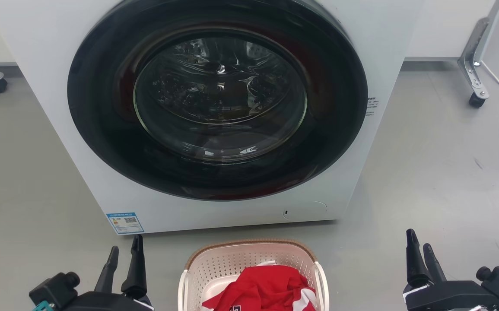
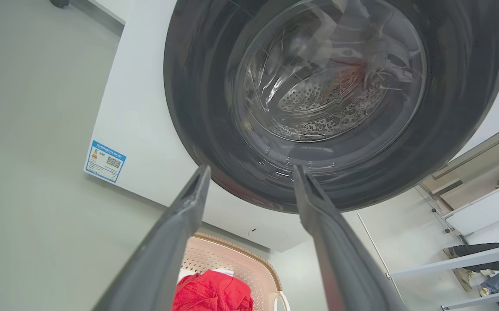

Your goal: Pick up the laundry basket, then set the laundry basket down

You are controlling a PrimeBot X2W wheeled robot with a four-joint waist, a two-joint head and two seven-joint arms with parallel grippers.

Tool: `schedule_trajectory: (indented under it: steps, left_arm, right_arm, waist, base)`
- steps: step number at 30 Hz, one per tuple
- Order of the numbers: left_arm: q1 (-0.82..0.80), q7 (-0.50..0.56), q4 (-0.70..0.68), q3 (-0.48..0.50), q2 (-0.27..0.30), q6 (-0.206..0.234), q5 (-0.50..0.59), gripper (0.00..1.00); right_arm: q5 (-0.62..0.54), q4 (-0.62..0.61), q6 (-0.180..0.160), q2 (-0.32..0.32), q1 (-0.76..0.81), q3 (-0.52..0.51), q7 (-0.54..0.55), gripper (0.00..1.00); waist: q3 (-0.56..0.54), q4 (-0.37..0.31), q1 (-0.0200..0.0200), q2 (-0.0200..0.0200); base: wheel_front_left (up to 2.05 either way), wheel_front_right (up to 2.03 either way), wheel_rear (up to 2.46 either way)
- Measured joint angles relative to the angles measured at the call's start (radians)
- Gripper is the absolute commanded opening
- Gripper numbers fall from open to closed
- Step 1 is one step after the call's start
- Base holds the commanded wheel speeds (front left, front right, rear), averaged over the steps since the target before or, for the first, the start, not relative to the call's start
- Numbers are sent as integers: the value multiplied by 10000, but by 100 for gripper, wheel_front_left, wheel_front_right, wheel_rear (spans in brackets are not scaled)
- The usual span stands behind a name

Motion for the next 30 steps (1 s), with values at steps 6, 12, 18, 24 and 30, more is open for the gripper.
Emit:
schedule_trajectory:
  steps: [6, 12, 18, 24, 30]
  left_arm:
    - [11, -253, -104, -251, 132, 161, 1210, 100]
    - [24, -433, -251, -426, 165, 284, 2314, 100]
    - [45, -683, -374, -625, 169, 454, 3244, 100]
    - [178, -888, -525, -782, 174, 623, 4255, 100]
    - [210, -1145, -671, -924, 176, 748, 5110, 100]
  right_arm:
    - [-892, -134, -148, -8, 1, 201, -257, 100]
    - [-1824, -253, -268, -27, 2, 359, -460, 100]
    - [-2706, -351, -360, -38, 1, 554, -698, 100]
    - [-3534, -500, -454, -46, 1, 704, -895, 100]
    - [-4447, -627, -617, -52, 1, 857, -1137, 100]
  waist:
    - [31, -1, 0, 0]
    - [68, 1, 0, 0]
    - [100, 5, 0, 0]
    - [125, 7, 1, 0]
    - [150, 3, 0, 0]
  base:
    - [0, 0, 0]
    - [0, 0, 0]
    - [0, 0, 0]
    - [0, 0, 0]
    - [0, 0, 0]
